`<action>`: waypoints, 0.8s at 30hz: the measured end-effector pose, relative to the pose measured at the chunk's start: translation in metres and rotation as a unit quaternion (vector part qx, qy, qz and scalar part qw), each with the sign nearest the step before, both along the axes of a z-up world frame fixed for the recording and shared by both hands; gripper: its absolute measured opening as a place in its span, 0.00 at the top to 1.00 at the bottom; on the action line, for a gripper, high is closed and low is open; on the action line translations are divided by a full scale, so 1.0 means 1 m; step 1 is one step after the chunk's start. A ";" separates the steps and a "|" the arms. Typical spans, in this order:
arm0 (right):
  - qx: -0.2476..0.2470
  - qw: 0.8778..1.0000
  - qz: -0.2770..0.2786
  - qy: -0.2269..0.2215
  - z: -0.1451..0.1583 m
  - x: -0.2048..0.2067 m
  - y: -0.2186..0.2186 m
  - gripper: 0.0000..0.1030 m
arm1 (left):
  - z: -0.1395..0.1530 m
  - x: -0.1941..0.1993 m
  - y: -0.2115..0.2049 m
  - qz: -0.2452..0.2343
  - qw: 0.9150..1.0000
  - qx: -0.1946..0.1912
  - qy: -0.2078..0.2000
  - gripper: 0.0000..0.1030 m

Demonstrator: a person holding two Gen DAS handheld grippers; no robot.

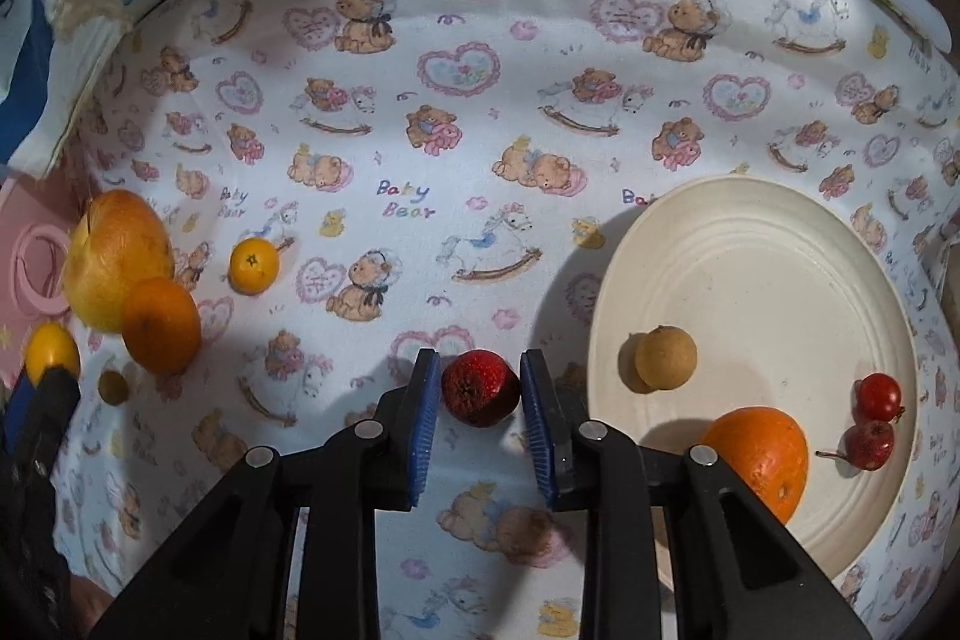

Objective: Organize fruits
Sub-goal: 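Carry both fruits over the cream plate and open both tools to release them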

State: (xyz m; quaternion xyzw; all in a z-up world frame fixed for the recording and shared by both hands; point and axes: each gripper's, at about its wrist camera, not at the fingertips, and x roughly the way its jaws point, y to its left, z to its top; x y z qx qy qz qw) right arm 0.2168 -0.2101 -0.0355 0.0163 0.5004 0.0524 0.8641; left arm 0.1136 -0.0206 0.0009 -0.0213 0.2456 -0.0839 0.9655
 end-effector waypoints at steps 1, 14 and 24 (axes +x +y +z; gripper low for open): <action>-0.002 1.000 0.006 -0.001 0.000 -0.001 0.001 0.72 | 0.000 0.000 0.000 0.000 1.000 0.001 0.000 0.74; 0.014 1.000 0.023 -0.015 -0.001 -0.015 0.000 0.72 | 0.001 -0.002 0.002 -0.004 1.000 0.000 -0.003 0.74; 0.003 0.985 0.071 -0.159 0.027 -0.074 -0.004 0.72 | 0.015 -0.023 -0.006 -0.021 0.998 0.014 -0.057 0.74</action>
